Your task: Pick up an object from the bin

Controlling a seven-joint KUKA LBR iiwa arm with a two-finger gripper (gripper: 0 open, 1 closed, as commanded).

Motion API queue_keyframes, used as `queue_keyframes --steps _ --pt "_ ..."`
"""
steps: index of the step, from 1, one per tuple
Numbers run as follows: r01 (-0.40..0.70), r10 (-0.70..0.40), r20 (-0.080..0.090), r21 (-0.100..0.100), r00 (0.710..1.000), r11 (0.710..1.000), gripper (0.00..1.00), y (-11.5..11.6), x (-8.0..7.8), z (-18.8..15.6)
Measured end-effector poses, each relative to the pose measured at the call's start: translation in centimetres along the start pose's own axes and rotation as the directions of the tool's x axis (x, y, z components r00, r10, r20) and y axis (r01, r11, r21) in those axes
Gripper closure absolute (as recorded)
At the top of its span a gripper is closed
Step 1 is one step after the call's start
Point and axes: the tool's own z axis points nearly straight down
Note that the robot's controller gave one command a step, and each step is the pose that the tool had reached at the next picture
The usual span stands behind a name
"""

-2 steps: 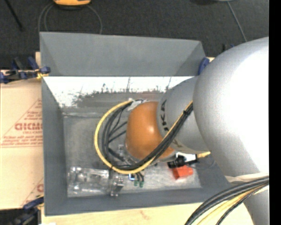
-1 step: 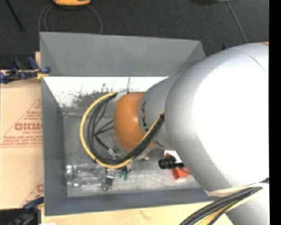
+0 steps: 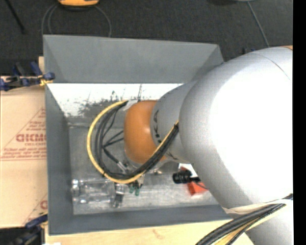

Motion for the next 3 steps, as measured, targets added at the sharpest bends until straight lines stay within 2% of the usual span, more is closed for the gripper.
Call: queue_keyframes --steps 1,2,3 --pt "0.001 -0.001 0.0 0.0 1.0 1.0 0.0 0.0 0.0 0.0" --pt "-0.009 0.009 0.014 -0.025 1.0 1.0 1.0 1.0 -0.1 -0.3" --pt "-0.255 0.256 0.008 -0.063 0.967 0.965 1.0 2.2 1.3 -10.0"
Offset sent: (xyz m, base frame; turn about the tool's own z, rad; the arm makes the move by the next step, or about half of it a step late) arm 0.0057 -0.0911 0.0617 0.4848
